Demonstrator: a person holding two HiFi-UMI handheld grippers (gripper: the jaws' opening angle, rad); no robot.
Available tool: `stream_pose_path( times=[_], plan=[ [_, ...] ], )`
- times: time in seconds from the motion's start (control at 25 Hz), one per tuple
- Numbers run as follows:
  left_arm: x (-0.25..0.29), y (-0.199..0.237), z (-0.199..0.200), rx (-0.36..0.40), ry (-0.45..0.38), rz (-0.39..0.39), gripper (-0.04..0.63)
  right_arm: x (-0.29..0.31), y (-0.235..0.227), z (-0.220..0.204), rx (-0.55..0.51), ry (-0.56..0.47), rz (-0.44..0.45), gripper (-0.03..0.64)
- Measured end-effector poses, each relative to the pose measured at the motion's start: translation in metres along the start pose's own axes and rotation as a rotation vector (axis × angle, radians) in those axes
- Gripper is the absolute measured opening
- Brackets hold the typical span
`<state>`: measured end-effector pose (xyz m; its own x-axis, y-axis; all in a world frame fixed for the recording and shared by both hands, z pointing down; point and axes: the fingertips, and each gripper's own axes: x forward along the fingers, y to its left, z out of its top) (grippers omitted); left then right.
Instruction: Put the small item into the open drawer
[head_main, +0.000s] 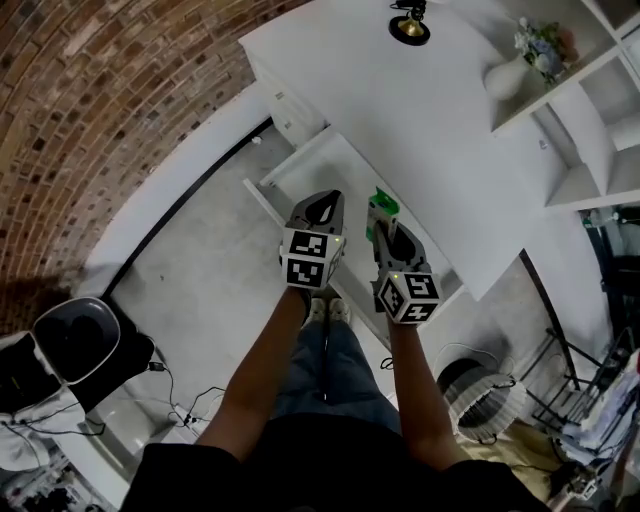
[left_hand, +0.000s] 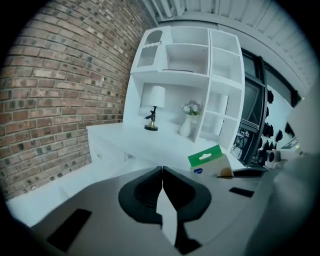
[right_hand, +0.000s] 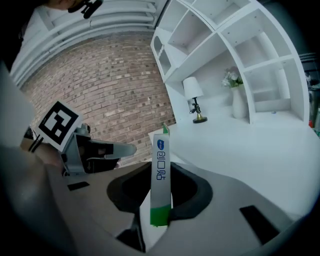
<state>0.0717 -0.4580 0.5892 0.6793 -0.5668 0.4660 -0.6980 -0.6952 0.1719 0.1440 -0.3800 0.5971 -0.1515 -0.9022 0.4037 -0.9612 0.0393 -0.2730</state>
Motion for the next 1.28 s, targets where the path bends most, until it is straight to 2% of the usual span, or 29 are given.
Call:
stream_pose_path(
  times=[0.24,0.6,0.88,1.08,1.28],
  plan=[
    [0.028,-0.016,-0.042,-0.084,0.165,-0.074,0.023,0.016,-0.016,-0.054,0.025,0.141,-0.002,0.087],
    [0.053,-0.034,-0.082,-0.158,0.283,-0.114,0.023,0.032,-0.044,-0.114,0.103,0.302,-0.029,0.087],
    [0.056,-0.041,-0.091,-0.185,0.301,-0.125,0.023,0.037,-0.056,-0.149,0.163,0.429,-0.026,0.087],
    [0.056,-0.038,-0.091,-0.189,0.3,-0.12,0.023,0.037,-0.055,-0.16,0.231,0.458,-0.006,0.089],
    [0.056,-0.036,-0.093,-0.193,0.303,-0.117,0.023,0.038,-0.057,-0.161,0.206,0.466,-0.019,0.092]
  ],
)
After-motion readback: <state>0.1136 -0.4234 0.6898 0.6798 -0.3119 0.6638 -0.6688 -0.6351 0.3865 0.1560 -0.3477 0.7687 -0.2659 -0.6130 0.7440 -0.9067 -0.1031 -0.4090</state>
